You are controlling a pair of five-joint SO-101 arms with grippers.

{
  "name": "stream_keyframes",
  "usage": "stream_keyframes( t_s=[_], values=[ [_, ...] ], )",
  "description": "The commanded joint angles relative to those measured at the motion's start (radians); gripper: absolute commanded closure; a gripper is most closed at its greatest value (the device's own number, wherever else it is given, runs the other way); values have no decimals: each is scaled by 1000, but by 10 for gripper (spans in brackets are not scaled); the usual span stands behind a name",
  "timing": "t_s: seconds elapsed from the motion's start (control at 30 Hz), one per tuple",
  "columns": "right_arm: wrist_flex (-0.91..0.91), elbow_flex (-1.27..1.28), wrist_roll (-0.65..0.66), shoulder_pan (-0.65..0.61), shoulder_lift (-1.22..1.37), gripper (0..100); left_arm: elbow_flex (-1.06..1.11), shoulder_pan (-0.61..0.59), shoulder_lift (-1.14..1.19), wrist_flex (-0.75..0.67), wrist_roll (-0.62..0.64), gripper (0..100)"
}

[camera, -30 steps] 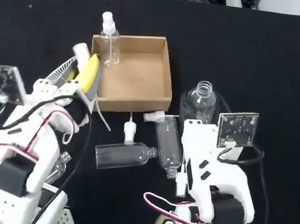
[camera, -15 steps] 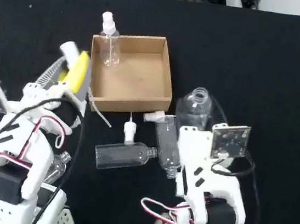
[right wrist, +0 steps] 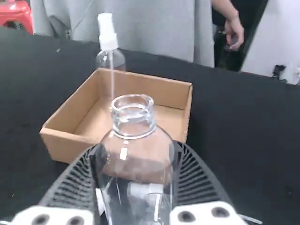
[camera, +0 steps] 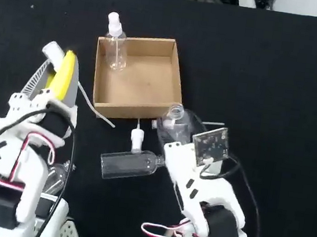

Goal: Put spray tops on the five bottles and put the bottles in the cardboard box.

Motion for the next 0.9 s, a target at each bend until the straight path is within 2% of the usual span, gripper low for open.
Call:
stream_keyframes(
  t_s=[0.0, 0.2, 0.4, 0.7, 0.87],
  values=[
    [-29, 4, 6, -51, -102, 987, -8, 41, -46, -17, 14, 973],
    [-29, 35, 9, -92, -105, 987, -8, 50, -72, -17, 12, 973],
    [-29, 67, 112, -138, -108, 987, -8, 50, -77, -17, 12, 973],
    [-29, 93, 121, -222, -108, 987, -8, 50, -77, -17, 12, 973],
    [-29, 107, 207, -247, -108, 987, -8, 67, -77, -17, 8, 972]
  ],
)
